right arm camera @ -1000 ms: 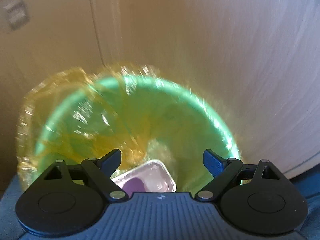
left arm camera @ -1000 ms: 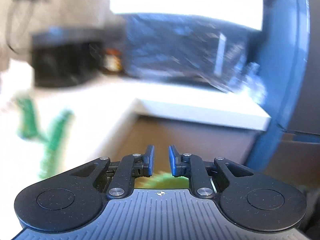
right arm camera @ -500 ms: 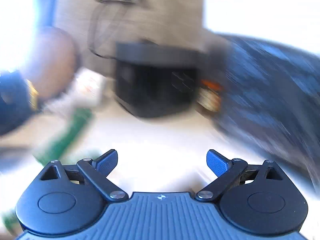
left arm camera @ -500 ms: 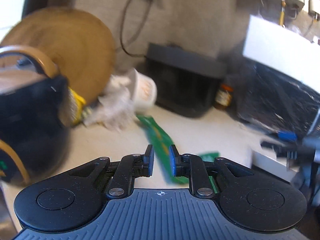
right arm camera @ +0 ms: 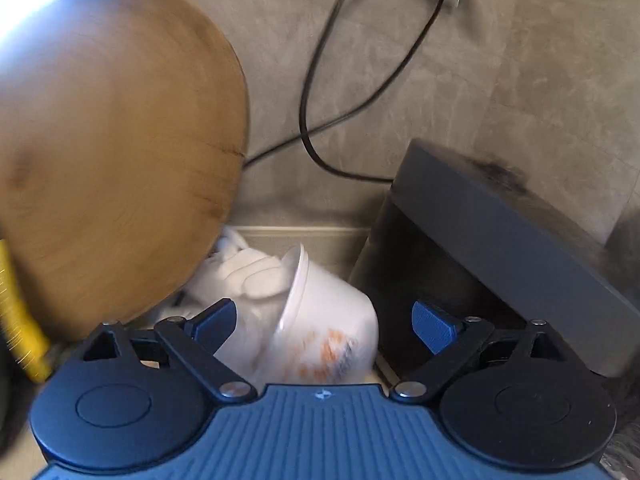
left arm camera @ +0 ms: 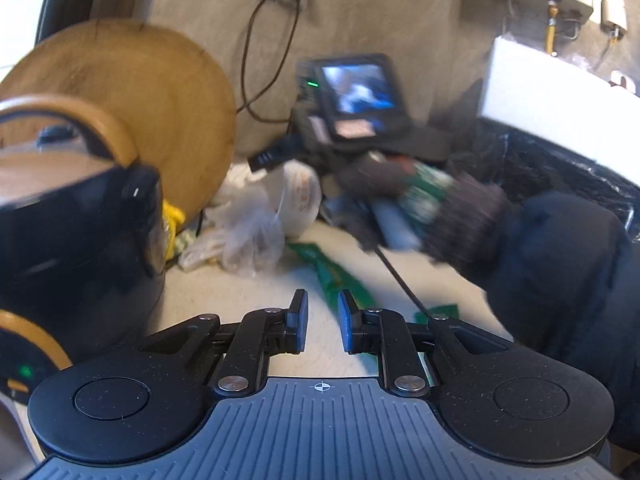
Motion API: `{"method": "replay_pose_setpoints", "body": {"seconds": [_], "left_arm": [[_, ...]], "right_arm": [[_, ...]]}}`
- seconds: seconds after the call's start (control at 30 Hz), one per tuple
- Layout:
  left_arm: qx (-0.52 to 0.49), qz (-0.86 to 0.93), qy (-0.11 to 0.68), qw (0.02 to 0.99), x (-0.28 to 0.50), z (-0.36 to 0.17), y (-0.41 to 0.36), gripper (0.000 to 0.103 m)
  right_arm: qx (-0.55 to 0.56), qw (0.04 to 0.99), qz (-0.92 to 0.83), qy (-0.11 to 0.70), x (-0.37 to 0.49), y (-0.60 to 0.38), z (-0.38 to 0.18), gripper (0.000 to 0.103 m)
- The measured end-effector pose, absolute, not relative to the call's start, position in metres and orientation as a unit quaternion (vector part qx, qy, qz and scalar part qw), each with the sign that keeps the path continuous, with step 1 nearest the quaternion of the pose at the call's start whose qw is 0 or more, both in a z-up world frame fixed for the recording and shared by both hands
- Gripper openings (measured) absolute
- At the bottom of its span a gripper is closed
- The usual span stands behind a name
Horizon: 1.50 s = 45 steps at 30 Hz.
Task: Collect trash
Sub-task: 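Raise both tools back to the counter near the white cup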
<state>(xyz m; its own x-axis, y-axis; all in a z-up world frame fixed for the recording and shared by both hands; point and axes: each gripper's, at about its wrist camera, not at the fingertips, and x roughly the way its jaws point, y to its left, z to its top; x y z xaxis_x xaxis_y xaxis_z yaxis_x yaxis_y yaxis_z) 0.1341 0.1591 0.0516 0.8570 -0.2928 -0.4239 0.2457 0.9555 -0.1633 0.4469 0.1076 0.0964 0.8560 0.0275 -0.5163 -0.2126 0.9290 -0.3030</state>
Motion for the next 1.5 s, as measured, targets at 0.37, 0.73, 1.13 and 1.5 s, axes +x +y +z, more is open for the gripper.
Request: {"method": "replay_pose_setpoints", "body": {"seconds": [0.37,0.73,1.13,1.5], "left_arm": [[-0.08,-0.144,0.259,0.952,0.158,0.027,0.177,0.019],[-0.079,-0.145,0.275,0.947,0.169,0.029,0.145,0.019],[-0.068,-0.059,0.227,0.97,0.177,0.056,0.142,0.019],[-0.061,-0.078,0.274,0.957,0.158,0.033,0.17,0.019]], "right_arm": [[-0.096,0.91,0.115,0.387,0.448,0.032,0.076,0.047],[-0.05,0.894,0.122,0.428,0.385,-0.064,0.078,0.009],[-0.073,0.935,0.045,0.344,0.34,-0.126,0.1,0.038],[-0.015,0.876,0.346,0.336,0.35,0.037,0.108,0.051]]}}
